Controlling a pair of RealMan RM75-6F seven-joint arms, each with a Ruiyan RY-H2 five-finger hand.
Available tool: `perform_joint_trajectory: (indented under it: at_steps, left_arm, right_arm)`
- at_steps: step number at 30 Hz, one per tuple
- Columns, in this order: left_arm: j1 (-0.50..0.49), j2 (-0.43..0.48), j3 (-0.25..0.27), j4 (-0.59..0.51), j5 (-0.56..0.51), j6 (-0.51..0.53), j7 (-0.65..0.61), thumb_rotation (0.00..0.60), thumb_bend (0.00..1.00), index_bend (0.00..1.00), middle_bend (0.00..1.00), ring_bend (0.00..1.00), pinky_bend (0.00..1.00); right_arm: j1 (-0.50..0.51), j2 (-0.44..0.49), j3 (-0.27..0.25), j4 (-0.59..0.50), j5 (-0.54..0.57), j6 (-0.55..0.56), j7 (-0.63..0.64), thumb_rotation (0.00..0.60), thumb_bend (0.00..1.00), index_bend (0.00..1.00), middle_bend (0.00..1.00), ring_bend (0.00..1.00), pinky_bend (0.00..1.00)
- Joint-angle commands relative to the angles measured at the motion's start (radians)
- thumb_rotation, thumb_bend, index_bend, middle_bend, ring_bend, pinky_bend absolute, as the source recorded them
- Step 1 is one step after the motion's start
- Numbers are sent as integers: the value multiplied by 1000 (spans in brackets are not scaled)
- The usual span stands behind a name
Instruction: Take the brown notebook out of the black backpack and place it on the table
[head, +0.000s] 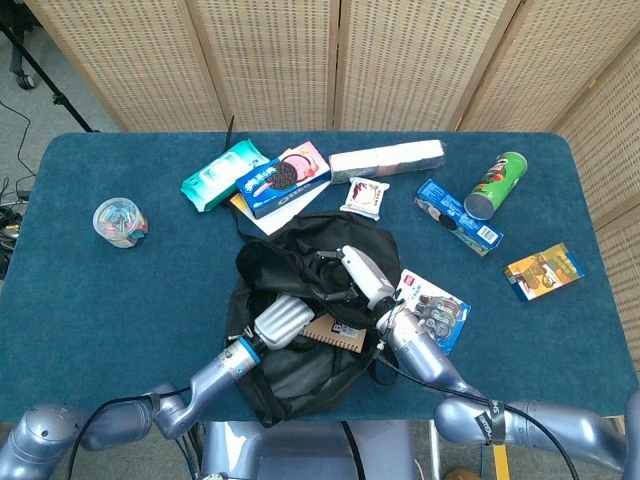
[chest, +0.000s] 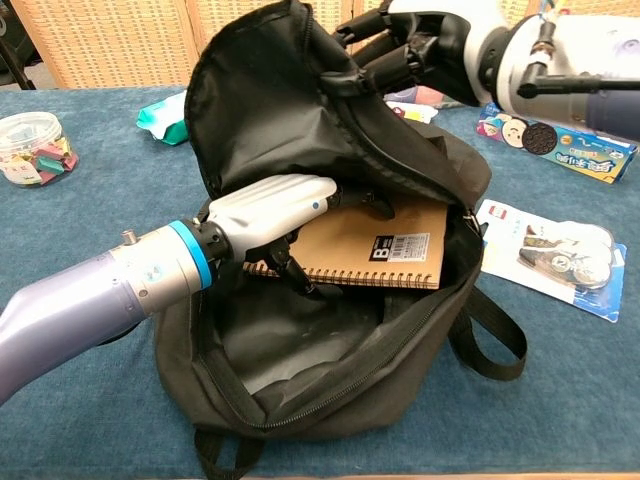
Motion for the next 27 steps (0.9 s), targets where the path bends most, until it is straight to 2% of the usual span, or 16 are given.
perform_joint_trajectory:
  at_steps: [1, 6, 9, 16, 18, 22, 27]
  left_arm:
    - [-1, -10, -4, 10, -5, 6, 4, 600, 212, 237, 164, 131, 168]
    - [-12, -30, -12, 33, -19, -6, 15, 600, 214, 237, 164, 132, 168]
    - [-21, -45, -17, 48, -29, -18, 24, 600, 268, 237, 164, 132, 169]
    - [-30, -52, -12, 61, -31, -24, 25, 600, 695, 237, 164, 133, 201]
    - [-29, -52, -9, 67, -31, -19, 24, 600, 767, 238, 164, 135, 229]
    - [-24, -53, -9, 77, -32, -4, 23, 600, 802, 277, 173, 173, 305]
    - [-21, -58, -11, 87, -30, 19, 13, 600, 798, 409, 291, 277, 415]
  right_arm:
    - [9, -7, 2, -6, 16, 6, -12, 600, 543, 682, 708, 552, 426]
    - [10, -2, 0, -17, 27, 11, -20, 600, 543, 682, 708, 552, 427]
    - [9, 2, 0, -24, 32, 9, -17, 600, 543, 682, 708, 552, 427]
    - [6, 14, 1, -30, 31, 8, -9, 600, 543, 682, 708, 552, 426]
    - [4, 18, 3, -32, 34, 8, -4, 600, 543, 682, 708, 553, 426]
    - [2, 22, 3, -33, 36, 9, -1, 600, 543, 682, 708, 552, 427]
    - [1, 24, 1, -27, 37, 10, 0, 600, 543, 682, 708, 553, 426]
